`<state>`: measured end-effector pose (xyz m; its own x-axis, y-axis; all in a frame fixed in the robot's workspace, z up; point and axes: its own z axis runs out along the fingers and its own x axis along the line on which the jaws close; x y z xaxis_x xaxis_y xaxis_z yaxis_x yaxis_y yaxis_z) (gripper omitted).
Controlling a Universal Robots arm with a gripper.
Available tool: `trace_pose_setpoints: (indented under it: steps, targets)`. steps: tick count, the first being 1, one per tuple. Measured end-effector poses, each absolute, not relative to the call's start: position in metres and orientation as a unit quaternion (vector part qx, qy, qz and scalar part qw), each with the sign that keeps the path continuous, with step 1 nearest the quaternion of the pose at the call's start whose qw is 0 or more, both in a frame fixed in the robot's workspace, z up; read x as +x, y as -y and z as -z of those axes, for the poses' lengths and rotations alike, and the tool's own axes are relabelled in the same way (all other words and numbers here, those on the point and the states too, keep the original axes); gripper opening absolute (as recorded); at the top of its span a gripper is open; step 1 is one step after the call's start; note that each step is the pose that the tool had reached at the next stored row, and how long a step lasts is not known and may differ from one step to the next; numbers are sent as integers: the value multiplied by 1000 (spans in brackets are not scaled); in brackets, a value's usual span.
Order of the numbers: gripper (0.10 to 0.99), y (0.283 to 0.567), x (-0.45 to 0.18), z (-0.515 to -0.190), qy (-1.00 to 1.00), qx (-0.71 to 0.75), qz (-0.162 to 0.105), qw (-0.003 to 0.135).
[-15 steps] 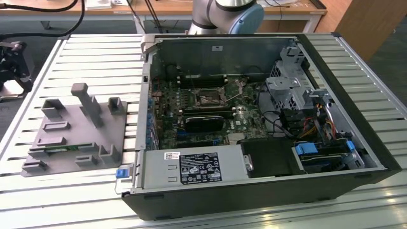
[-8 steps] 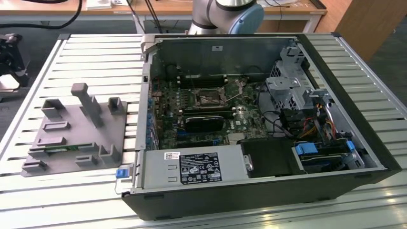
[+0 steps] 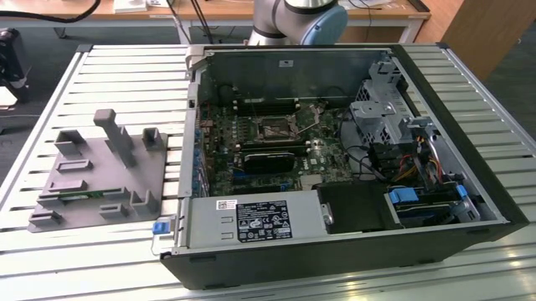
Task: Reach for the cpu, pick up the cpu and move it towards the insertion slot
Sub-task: 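Pick up the cpu and move it towards the insertion slot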
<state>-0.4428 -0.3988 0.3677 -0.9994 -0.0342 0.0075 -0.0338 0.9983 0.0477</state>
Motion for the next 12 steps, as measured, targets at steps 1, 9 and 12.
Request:
trace_pose_setpoints:
  steps: [1,9,12]
  targets:
    - [545,399,-443,-370,1000,17,24,4]
    - [545,397,-443,-391,1000,17,24,4]
    - [545,396,-443,-401,1000,17,24,4]
